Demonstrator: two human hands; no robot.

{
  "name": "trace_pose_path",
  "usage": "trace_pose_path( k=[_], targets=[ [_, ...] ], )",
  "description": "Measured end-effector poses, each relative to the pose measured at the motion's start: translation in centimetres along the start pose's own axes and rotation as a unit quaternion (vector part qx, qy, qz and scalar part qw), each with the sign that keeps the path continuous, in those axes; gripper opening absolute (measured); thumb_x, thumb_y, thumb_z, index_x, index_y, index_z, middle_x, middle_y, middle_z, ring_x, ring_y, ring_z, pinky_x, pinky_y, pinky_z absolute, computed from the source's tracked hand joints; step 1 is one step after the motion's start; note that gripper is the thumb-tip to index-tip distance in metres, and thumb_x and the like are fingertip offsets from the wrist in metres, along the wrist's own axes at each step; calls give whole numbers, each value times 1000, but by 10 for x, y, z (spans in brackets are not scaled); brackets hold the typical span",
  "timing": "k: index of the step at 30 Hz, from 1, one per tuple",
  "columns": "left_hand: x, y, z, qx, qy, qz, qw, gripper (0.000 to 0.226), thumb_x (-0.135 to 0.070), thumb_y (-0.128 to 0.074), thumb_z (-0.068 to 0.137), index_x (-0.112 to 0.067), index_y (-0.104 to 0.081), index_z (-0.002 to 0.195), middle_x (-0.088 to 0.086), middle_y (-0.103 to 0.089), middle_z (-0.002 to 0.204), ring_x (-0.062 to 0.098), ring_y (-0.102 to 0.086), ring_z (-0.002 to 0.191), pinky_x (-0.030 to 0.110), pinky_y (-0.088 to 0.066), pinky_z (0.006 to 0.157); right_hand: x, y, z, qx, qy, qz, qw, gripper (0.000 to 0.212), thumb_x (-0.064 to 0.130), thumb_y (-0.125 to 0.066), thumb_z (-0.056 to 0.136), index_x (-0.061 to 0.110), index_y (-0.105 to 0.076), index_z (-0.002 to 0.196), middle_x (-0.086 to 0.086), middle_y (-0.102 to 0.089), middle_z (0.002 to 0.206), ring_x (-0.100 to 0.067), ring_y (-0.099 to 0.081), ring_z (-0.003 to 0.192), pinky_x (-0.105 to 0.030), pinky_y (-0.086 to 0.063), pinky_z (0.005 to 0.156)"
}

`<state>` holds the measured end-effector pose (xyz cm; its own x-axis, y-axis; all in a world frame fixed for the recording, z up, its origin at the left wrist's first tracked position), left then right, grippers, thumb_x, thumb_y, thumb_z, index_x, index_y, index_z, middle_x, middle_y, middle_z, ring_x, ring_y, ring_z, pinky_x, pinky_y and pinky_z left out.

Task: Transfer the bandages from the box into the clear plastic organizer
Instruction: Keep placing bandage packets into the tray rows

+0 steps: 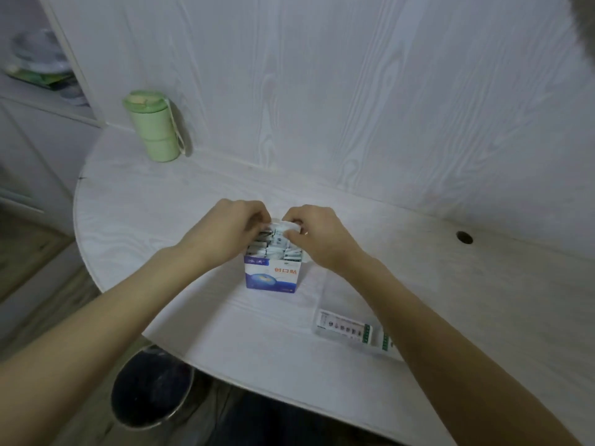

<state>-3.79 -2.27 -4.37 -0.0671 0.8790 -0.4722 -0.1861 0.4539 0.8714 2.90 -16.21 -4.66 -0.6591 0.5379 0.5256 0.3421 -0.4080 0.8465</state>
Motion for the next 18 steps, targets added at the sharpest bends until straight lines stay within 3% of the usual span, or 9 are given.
trace_pose_path(
  k=[3, 6, 11, 15, 18],
  targets=[
    [-13, 6, 0, 30, 39, -26, 998, 26, -7, -48, 93, -12, -64, 113, 7, -67, 111, 24, -60, 101, 23, -39, 76, 4, 12, -1, -3, -12, 47, 999, 11, 7, -58, 88, 4, -66, 93, -10, -67, 90, -16, -51, 77, -29, -39, 71],
    [-28, 10, 3, 77, 18, -36, 996, 32, -2, -48, 91, -9, -62, 119, 11, -63, 117, 29, -57, 106, 26, -36, 81, 6, 21, -2, -12, -34, 84, 996, 11, 6, -60, 87, 4, -67, 95, -13, -67, 91, -18, -52, 79, -26, -35, 70],
    [-29, 3, 4, 125, 36, -52, 990, 15, -6, -54, 90, -1, -64, 100, 14, -63, 100, 31, -57, 91, 31, -36, 72, 5, 31, -6, -29, -55, 123, 990, 11, 6, -59, 88, 9, -68, 94, -12, -66, 90, -21, -58, 82, -30, -42, 74],
    [-35, 0, 4, 101, 43, -79, 991, 14, -6, -58, 90, -4, -68, 99, 12, -63, 95, 25, -55, 82, 27, -32, 65, -3, 34, -12, -43, -68, 161, 984, 11, 4, -61, 87, 10, -69, 92, -8, -66, 87, -21, -60, 81, -33, -49, 76],
    [-38, -2, 3, 90, 40, -62, 993, 15, -4, -58, 89, -1, -69, 97, 14, -65, 95, 27, -56, 83, 26, -32, 67, -10, 34, -15, -30, -82, 193, 977, 9, 4, -61, 87, 9, -68, 90, -6, -66, 85, -20, -61, 81, -26, -48, 74]
  ],
)
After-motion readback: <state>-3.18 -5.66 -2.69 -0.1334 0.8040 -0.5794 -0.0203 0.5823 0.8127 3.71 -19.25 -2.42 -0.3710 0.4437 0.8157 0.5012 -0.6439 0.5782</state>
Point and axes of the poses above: each hand's wrist, its own z-axis towards the middle knuckle, its own y-axis out of the back of the hand, x = y × z, the point moved 3 cm from there along z, towards the middle knuckle
